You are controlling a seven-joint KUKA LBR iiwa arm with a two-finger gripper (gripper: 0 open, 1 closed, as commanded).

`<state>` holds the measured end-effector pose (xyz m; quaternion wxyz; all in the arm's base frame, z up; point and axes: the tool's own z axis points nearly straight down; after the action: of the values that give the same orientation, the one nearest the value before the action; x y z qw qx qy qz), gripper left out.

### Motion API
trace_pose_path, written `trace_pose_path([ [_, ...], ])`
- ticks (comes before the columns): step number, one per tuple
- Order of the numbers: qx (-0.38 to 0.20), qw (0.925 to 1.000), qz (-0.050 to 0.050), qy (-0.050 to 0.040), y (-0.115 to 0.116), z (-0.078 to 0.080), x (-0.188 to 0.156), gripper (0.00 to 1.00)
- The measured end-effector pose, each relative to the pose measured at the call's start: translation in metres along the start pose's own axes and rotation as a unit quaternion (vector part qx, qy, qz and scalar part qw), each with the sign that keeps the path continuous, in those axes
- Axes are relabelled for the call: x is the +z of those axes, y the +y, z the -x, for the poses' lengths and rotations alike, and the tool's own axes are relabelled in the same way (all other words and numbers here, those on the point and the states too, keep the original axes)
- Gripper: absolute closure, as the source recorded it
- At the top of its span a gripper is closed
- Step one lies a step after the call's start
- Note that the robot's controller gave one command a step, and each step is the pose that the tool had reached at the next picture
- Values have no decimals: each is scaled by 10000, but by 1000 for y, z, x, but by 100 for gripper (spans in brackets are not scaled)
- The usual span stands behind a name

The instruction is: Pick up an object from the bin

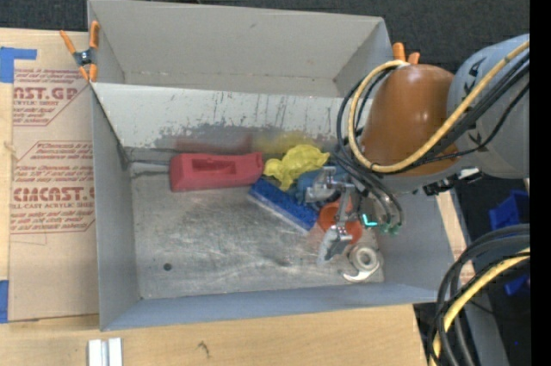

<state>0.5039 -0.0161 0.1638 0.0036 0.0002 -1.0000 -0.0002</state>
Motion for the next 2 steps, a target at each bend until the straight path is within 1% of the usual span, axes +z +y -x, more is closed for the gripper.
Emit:
trace_pose_path([
  [1,-1,10000,-1,-38,0,2,-3,0],
  [2,372,9993,9,-77,-6,49,66,0],
])
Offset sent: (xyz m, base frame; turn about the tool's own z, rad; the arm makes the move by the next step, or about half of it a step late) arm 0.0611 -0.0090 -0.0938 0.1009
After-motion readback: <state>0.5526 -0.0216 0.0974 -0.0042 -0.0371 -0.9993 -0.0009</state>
